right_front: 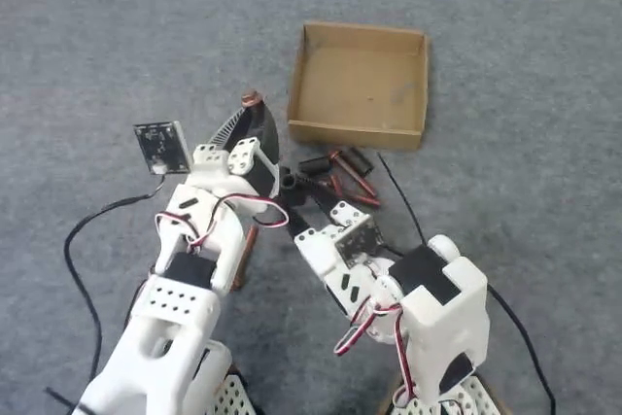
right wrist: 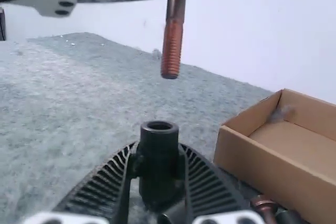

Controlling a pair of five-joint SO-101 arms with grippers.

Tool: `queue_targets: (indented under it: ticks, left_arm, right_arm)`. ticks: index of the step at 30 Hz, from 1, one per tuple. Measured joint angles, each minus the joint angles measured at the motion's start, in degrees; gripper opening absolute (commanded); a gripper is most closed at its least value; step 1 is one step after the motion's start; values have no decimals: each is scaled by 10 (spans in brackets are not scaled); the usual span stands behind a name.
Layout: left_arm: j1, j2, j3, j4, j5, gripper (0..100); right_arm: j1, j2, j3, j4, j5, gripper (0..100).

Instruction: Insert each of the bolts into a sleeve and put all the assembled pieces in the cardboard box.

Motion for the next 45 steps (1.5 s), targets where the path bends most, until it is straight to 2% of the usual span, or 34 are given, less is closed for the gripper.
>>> queue_targets:
  ticks: [13,18,29,38,45]
  left_arm:
    - [0,-27,33,0,2,11]
    - [8,-27,57,0,-41,11]
    - [18,-27,67,0,-48,11]
    - [35,-32,76,-6,-98,11]
    - [35,-32,107,-86,-98,11]
  right_arm:
    - [0,0,-3,13,0,6]
    - [-2,0,-3,13,0,6]
    - [-3,0,-3,13,0,6]
    - [-2,1,-2,14,0,6]
    - [-2,1,-2,14,0,6]
